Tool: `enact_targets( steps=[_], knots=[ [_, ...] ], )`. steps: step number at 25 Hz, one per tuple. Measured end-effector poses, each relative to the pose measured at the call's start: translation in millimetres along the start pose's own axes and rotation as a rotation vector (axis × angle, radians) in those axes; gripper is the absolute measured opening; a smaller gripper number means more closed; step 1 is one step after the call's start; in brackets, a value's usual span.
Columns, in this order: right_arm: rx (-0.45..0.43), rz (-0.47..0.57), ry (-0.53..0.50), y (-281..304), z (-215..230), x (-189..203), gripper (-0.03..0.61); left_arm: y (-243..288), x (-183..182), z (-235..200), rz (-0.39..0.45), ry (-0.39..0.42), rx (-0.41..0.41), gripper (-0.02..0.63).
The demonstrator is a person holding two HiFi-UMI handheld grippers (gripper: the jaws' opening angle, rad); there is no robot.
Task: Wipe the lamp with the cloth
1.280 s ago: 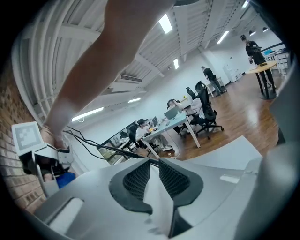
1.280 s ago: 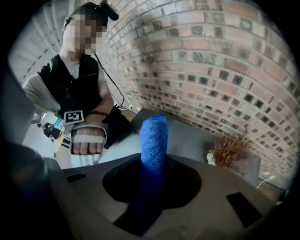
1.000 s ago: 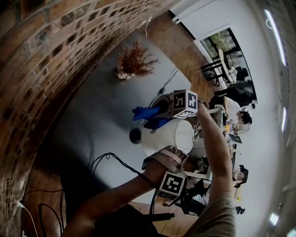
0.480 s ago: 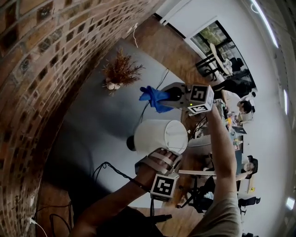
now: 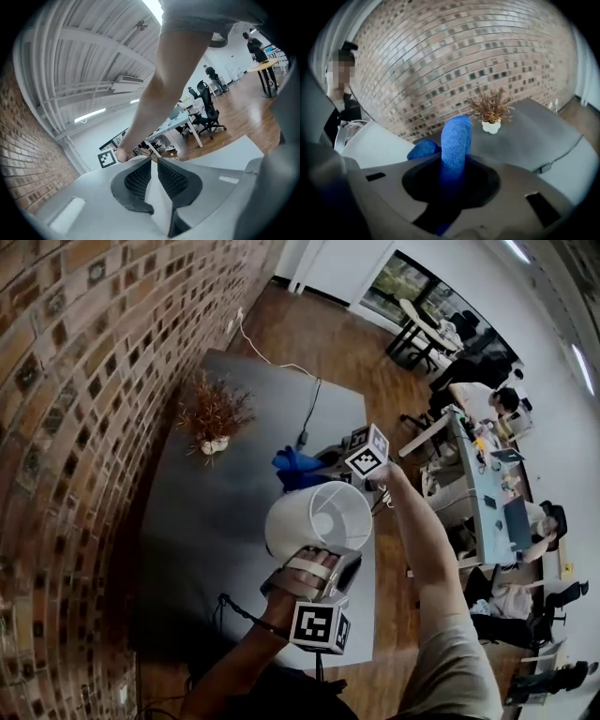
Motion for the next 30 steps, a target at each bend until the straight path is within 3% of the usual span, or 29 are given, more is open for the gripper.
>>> enact_targets(
  steps=[2,4,6,9,10,12,14,16,19,22,25,27,30],
  knots=[
    [0.043,-0.004,0.059,-0.3,14.5,27.3,0.089,0.6,0.3,0.9,-0.003,0.002,-0.006,0.048],
    [0.161,-0.074,0.021,-2.9,27.9,54.6,0.089,1.3,1.3,0.7,-0.004,0.0,-0.015,0.046],
    [0.245,-0.025,-0.048,-22.6,25.2,60.1,0.089,0.7,2.1,1.2,-0.002,0.001,-0.013,0.046],
    [0.247,0.293,-0.213,-93.9,-14.0,19.7,0.089,-0.1,2.0,1.1,-0.001,0.012,-0.014,0.047],
    [0.234,0.355,-0.285,-116.9,-31.5,5.3,0.089,-0.2,2.4,1.0,-0.002,0.013,-0.017,0.048],
    [0.217,0.359,-0.414,-141.4,-62.6,-13.0,0.089,-0.5,4.7,0.0,-0.007,0.015,-0.018,0.048],
    [0.185,0.293,-0.454,-130.7,-77.0,-11.9,0.089,-3.0,8.7,-3.4,-0.014,0.025,-0.005,0.048],
    [0.13,0.239,-0.41,-102.4,-71.5,7.9,0.086,-5.1,9.9,-6.1,-0.019,0.027,0.003,0.045],
    [0.097,0.182,-0.259,-68.3,-43.2,64.5,0.087,-2.5,2.7,-1.3,-0.018,-0.001,-0.014,0.043],
    [0.149,0.154,-0.072,-44.2,-25.0,127.8,0.087,0.7,-1.1,2.1,-0.02,-0.006,-0.022,0.043],
    [0.257,0.177,0.082,-36.8,-26.7,164.3,0.086,1.6,0.7,-0.6,-0.019,0.001,-0.023,0.043],
    [0.313,0.25,0.116,-52.3,-36.5,162.7,0.087,-1.0,4.0,-3.6,-0.015,-0.007,-0.022,0.043],
    [0.323,0.526,0.161,-115.5,-61.0,121.3,0.087,-2.7,6.5,-5.4,-0.006,-0.015,-0.03,0.043]
  ],
)
Point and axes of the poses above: the fingertips, and each gripper's own axes: y forward along the fingers, z to its right, x out of its underside, the point moved 7 cm from there along -y, backward along the fingers, and after that the axes turned 5 degrees about x, right-handed, at the moved point
